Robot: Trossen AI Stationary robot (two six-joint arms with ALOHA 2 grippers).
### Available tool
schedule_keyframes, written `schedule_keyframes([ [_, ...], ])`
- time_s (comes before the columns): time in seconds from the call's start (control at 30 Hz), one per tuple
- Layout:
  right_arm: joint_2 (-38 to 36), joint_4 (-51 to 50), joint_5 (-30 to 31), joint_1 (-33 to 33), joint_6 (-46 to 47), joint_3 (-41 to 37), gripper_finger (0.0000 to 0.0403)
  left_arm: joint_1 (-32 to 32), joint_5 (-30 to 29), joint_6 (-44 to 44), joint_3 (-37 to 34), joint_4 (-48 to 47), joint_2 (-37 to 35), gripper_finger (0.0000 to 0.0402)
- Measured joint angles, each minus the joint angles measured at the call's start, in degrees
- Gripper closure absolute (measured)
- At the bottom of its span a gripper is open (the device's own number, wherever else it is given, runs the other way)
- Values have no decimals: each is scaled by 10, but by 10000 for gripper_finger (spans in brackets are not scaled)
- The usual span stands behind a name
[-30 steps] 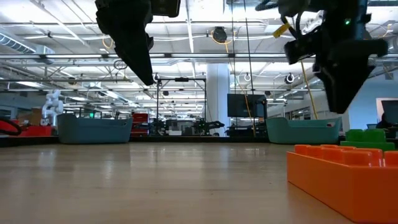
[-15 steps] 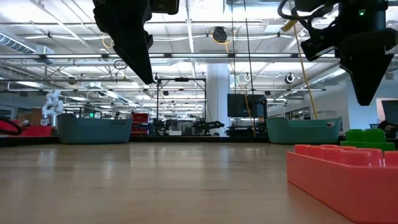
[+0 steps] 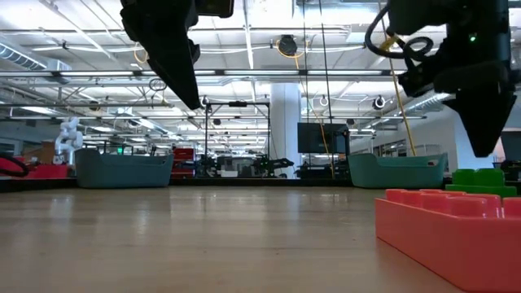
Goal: Sort & place blocks by color
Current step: Put the right green game piece into the light blue bin
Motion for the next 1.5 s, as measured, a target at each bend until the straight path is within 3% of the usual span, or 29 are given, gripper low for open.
schedule_keyframes([
  [0.53,-3,147,-40,-30,12,-102,175,0,0,1,0,0,0,170],
  [0.73,-1,202,-37,-53,-37,-134,183,0,0,1,0,0,0,170],
  [1.23,0,199,-26,-82,-188,-136,232,-1,-3,0,0,3,0,170],
  [1.5,-19,202,-25,-83,-192,-135,192,-1,-3,0,0,3,0,170],
])
